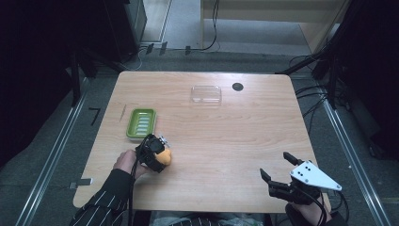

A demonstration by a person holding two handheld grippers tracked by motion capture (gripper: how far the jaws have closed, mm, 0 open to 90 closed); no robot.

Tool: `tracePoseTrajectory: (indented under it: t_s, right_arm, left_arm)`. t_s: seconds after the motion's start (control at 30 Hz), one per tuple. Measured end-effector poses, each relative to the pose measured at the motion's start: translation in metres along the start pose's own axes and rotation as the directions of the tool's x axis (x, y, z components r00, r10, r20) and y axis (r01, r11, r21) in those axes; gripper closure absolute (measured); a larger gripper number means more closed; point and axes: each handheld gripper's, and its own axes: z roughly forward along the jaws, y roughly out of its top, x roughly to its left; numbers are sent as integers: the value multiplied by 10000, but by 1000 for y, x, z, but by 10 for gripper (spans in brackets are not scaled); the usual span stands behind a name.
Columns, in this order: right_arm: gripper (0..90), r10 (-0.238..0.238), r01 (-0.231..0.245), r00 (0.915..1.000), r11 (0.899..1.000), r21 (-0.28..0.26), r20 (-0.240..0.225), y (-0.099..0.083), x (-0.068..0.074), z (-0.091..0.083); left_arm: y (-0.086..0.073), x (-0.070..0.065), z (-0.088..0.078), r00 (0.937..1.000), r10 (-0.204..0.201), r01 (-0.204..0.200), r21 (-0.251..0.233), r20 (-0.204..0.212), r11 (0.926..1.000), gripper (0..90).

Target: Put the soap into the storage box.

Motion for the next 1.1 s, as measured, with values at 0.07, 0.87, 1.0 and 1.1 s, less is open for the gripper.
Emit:
tracePoseTrajectory:
  t_s: [0.07,0.87,1.0,1.1]
  right_arm:
    - [134,-11,11,10000,10000,-6,12,0,0,0]
    - [134,13,-13,10000,10000,-40,9,0,0,0]
    - [134,50,-50,10000,10000,-43,13,0,0,-1]
    - [134,45,-45,10000,10000,-39,19,0,0,-1]
  left_arm:
    - [0,1,-1,10000,16,-16,-8,7,10000,400]
    - [-8,9,-11,9990,-445,443,-606,-27,9972,399]
    - [-10,11,-13,9985,-553,550,-586,-37,9968,399]
    - [-12,13,-15,9978,-653,647,-614,-80,9960,399]
